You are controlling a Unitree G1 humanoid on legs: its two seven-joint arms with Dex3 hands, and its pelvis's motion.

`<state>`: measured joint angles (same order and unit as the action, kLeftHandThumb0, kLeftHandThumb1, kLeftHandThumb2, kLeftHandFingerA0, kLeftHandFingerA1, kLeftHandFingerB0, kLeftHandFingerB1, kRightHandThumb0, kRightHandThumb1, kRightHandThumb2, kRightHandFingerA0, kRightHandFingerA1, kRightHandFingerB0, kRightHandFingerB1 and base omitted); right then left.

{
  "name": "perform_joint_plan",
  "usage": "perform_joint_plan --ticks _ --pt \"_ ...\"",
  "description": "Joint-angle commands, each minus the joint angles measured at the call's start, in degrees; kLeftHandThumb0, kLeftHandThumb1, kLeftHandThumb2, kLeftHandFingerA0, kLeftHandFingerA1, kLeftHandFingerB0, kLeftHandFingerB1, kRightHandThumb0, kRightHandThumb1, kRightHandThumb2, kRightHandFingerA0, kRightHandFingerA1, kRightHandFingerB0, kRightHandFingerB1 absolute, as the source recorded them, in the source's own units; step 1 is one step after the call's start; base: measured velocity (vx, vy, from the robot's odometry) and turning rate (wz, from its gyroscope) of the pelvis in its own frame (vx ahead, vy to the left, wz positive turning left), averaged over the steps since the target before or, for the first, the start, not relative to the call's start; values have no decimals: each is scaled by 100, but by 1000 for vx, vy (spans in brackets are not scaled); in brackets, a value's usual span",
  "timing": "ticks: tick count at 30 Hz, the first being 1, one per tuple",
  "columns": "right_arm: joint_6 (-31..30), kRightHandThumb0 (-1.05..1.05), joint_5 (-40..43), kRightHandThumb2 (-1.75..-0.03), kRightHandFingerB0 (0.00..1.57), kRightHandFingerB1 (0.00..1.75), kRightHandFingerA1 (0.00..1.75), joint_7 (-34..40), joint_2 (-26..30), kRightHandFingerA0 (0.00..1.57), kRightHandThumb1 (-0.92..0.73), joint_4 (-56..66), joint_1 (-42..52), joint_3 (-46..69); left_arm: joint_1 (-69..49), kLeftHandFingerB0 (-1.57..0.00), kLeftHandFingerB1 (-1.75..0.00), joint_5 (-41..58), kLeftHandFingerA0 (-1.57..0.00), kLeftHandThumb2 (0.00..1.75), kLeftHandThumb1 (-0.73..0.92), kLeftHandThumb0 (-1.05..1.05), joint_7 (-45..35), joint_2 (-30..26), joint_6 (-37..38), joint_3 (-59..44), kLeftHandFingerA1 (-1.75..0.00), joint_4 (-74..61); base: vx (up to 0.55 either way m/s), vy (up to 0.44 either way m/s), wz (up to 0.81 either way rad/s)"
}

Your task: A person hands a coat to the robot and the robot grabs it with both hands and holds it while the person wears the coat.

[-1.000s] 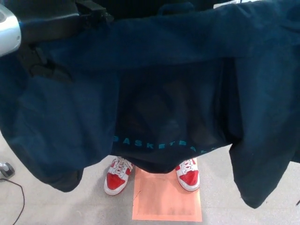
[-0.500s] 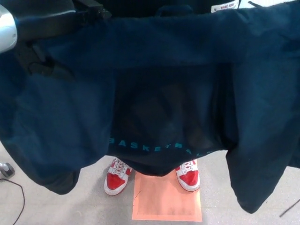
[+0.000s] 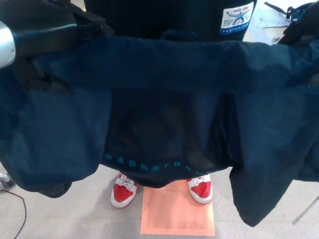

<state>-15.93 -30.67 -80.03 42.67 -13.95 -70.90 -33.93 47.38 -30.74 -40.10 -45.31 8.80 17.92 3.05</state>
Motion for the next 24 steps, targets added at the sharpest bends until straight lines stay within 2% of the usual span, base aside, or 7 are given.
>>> perform_joint_plan --ticks 1,3,4,6,9,13,24 --pt "303 -91 -19 -94 4 24 45 526 -209 14 -57 -67 410 152 -120 -13 -37 -123 -23 91 57 -92 -137 -52 -3 15 -43 99 0 0 0" --pt "450 -89 -154 -65 12 27 35 853 -219 23 -77 10 522 225 -111 -17 -38 -142 -30 92 57 -91 -115 -42 8 17 -45 123 0 0 0" --pt "849 -71 -246 -69 100 56 52 1628 -214 99 -90 130 770 400 -111 -58 -39 -338 -79 65 81 -86 2 -56 22 64 -57 123 0 0 0" --pt "1236 -53 -341 -71 86 57 133 3040 -288 86 -92 288 1341 816 -239 -85 -119 -420 -105 78 85 -74 396 21 89 -8 -136 136 0 0 0" --pt "1533 -51 -479 -76 75 57 129 3968 -283 84 -92 347 1725 1036 -400 -82 -65 -472 -94 77 92 -54 895 89 268 -99 -72 145 0 0 0" --pt "2024 -35 -546 -109 77 87 112 5327 -335 89 -70 322 2267 1441 -532 -73 -129 -639 -87 69 82 -35 1401 109 387 -127 -152 169 0 0 0" --pt "2468 -39 -524 -69 77 96 145 6299 -341 86 -83 22 2593 1866 -520 -69 -146 -680 -86 65 82 -37 1898 71 464 -159 -164 402 0 0 0"
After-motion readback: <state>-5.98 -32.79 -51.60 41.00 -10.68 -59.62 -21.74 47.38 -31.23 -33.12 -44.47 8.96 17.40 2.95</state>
